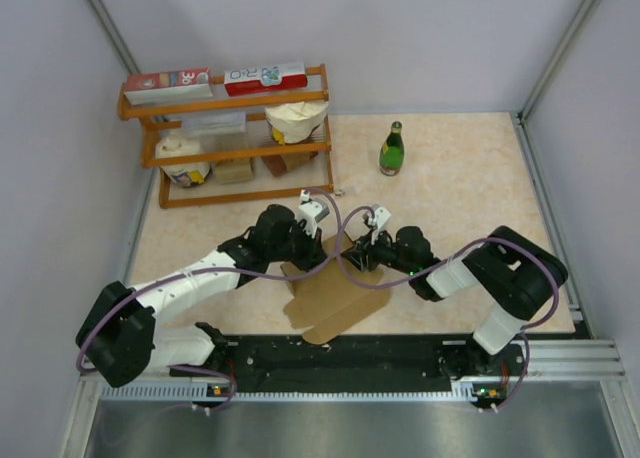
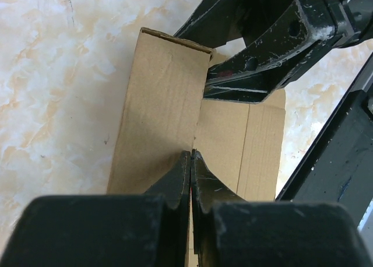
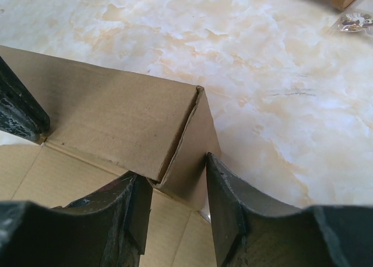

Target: Fold the paper box

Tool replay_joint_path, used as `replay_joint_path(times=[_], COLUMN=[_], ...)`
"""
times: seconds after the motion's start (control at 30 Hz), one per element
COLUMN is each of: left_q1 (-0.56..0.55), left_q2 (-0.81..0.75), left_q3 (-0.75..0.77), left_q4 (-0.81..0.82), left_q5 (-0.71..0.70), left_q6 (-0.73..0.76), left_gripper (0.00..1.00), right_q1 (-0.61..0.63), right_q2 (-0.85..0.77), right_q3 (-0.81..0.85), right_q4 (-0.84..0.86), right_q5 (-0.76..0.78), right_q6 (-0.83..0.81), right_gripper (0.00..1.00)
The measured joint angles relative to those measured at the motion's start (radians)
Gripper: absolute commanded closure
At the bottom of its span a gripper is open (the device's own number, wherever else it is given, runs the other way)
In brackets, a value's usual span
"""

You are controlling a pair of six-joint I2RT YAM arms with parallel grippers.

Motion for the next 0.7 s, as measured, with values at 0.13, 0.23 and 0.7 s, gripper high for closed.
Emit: replay_joint_path(times=[0.13, 0.23, 0.7], left_q1=[0.0, 0.0, -0.004], left_q2=[0.0, 0.0, 0.0], left_q3=[0.0, -0.002, -0.034], left_q4=[-0.001, 0.0, 0.01], left_q5=[0.0, 0.003, 0.044], left_q6=[-0.002, -0.005, -0.029], left_gripper=[1.0, 1.0, 1.0], right_q1=[0.002, 0.002, 0.012], right_q2=[0.03, 0.047, 0.112], right_q3=[0.0, 0.0, 0.002], right_q4=[0.044, 0.071, 0.187], right_q5=[0.002, 0.004, 0.051], right_q6=[0.005, 0.007, 0.015], right_gripper=[0.69, 0.69, 0.77])
